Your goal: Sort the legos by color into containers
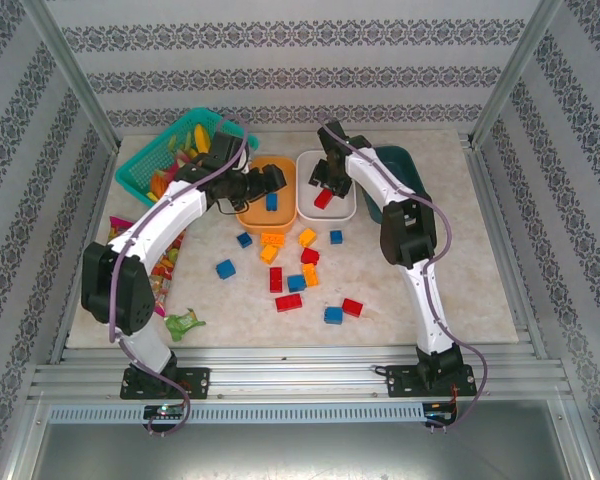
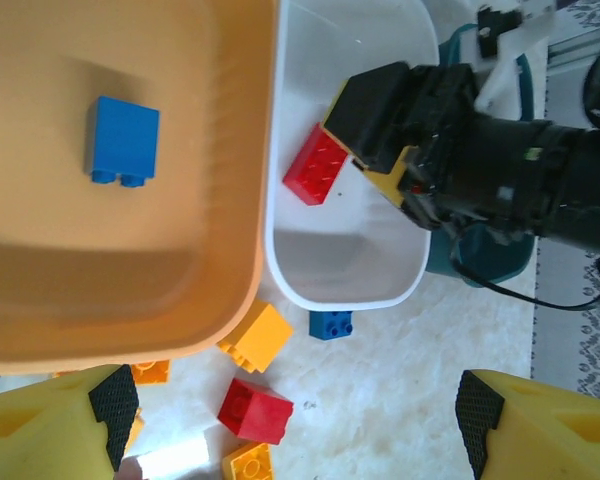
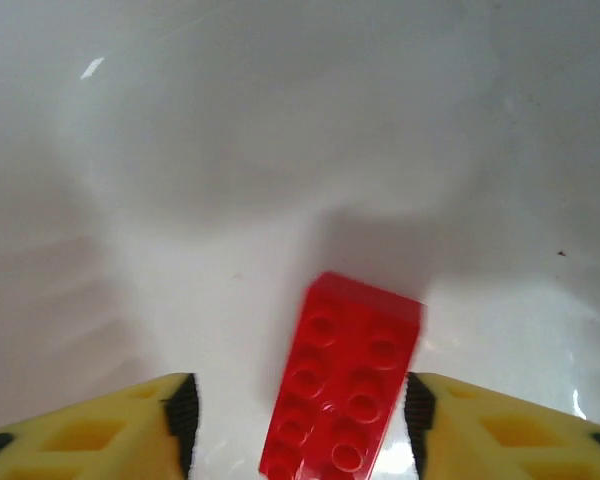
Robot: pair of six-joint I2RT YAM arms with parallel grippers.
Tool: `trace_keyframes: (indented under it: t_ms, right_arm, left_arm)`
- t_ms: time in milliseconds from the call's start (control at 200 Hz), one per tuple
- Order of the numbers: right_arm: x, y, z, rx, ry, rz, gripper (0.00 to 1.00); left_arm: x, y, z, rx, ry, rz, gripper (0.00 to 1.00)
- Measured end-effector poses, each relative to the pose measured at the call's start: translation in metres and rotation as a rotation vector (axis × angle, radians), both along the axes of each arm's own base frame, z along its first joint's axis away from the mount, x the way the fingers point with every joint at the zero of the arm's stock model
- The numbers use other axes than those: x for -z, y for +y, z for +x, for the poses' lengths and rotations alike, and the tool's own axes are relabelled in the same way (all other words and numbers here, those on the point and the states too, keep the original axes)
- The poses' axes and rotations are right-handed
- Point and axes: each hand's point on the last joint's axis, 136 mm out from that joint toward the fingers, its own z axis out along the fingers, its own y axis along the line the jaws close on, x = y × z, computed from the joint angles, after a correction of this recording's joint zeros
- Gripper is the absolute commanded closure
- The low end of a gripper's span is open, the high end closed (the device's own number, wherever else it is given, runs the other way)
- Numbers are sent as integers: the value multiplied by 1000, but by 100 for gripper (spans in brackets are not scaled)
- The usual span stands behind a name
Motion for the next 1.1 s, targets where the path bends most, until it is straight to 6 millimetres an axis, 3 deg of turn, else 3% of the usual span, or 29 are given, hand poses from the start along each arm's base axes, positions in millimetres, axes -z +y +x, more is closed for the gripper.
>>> trace_keyframes:
  t_ms: [105, 210, 365, 455, 530, 684, 769, 849, 1104]
  right_arm:
    - [-22, 4, -5, -20, -30, 18, 36]
    - [-64, 11, -26, -76, -112, 36, 37]
    - [-149, 50, -96, -276, -388, 130, 33]
    - [-174, 78, -143, -413, -522, 228, 32]
    - [-167, 93, -176, -498, -558, 290, 32]
    - [-96, 104, -226, -607, -455, 297, 32]
    - [-73, 107, -247, -647, -405, 290, 32]
    - [-69, 110, -254, -665, -401, 299, 32]
    - [-88, 112, -246, -647, -463, 331, 32]
  left_arm:
    - [0, 14, -19, -26, 18, 40, 15]
    - [1, 34, -47, -61, 37, 93, 16]
    - [19, 59, -81, -88, 83, 157, 19]
    - [42, 66, -91, -71, 124, 200, 21]
    - [65, 71, -99, -42, 166, 244, 23]
    - [97, 75, -106, 28, 219, 311, 22]
    - [107, 74, -103, 60, 220, 331, 24]
    - [119, 73, -97, 84, 229, 351, 27]
    - [157, 73, -76, 134, 230, 423, 30]
